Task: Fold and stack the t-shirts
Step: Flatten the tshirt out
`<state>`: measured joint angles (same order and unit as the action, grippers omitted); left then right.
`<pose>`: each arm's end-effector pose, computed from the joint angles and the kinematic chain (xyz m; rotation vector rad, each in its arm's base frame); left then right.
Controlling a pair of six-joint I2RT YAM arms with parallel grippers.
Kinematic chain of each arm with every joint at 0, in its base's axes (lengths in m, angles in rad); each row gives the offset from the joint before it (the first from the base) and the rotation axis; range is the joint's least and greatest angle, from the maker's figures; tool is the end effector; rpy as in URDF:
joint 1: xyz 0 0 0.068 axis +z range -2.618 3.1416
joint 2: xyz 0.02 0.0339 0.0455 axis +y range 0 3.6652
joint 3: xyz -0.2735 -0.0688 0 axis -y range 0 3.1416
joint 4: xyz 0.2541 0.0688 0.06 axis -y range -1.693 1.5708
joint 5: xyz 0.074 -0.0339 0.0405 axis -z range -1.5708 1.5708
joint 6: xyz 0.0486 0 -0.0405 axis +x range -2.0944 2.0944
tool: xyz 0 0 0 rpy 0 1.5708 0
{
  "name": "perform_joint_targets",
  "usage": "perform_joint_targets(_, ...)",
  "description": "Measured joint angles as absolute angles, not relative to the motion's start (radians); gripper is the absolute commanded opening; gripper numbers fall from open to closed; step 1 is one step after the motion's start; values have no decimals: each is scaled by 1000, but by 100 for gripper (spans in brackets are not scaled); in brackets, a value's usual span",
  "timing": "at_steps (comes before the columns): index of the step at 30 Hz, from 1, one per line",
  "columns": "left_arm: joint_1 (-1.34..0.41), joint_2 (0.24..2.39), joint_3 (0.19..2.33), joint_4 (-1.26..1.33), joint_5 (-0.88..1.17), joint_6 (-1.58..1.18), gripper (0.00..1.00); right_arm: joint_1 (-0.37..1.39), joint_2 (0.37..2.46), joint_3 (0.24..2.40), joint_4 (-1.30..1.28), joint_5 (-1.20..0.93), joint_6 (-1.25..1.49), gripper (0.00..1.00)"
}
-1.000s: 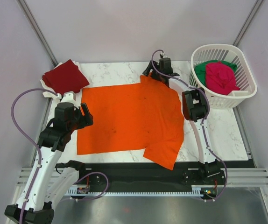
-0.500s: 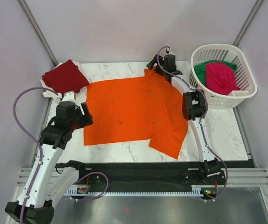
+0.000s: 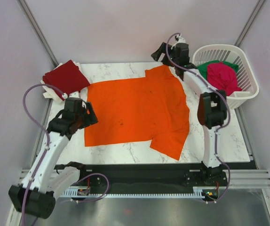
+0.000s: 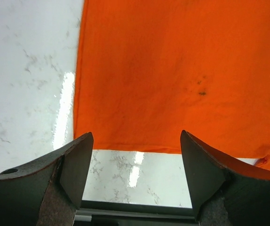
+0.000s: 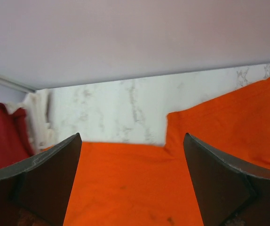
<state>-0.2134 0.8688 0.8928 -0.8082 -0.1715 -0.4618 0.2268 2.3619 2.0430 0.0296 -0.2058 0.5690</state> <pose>0.1799 -0.0305 0.3023 -0.3731 2.3144 -0.1319 0.5737 0.1426 0.2484 0.1807 1.9120 0.7356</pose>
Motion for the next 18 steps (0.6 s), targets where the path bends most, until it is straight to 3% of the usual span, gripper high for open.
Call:
perform_joint_targets(6,-213,1188,845,-795,-86,-603,84,241,1744,1599,86,-178,559,98)
perform_joint_targets(10,-196,1221,757,-798,-65,-703,83,249,1415,1348,150,-178,575,98)
perform_joint_targets(13,-114,1141,673,-766,-27,-756,79,252,1314,1211,155,-187,589,98)
perform_joint_targets(18,-8,989,558,-748,-14,-829,77,286,1325,1076,59,-203,615,98)
